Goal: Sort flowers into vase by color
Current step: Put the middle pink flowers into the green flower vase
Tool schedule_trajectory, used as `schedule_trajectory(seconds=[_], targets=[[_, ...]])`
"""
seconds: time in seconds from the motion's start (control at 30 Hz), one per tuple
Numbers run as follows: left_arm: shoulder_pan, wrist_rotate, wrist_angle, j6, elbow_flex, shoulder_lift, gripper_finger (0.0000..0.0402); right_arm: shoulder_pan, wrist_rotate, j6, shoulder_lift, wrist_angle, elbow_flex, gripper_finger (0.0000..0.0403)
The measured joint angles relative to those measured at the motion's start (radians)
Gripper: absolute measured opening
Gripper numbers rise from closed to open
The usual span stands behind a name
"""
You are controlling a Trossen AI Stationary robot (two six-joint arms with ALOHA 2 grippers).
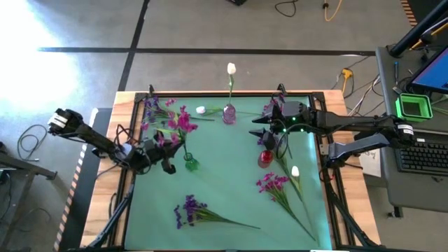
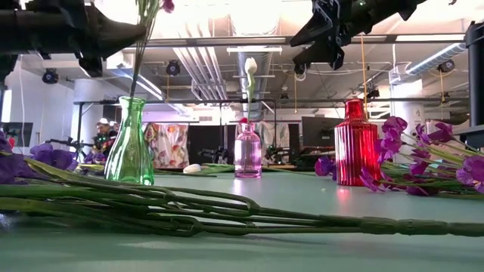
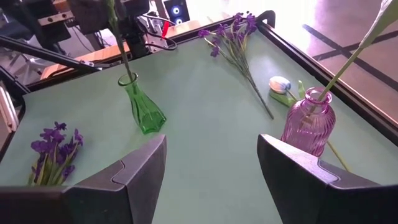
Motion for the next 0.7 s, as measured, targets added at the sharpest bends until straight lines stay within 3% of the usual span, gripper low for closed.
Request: schedule_trajectory(seconds=[0.27,0.7], targets=[[0.000,-0.001,-0.072,-0.081,0.000,0.000,0.0028,0.000,0.000,0.000,0.000,0.000,0.000,0.0244],[-0.027,-0.001,-0.112,-0.096,0.000,-0.003,0.0158,0.000,0.000,0.000,0.000,-0.001,0.000,0.0244]])
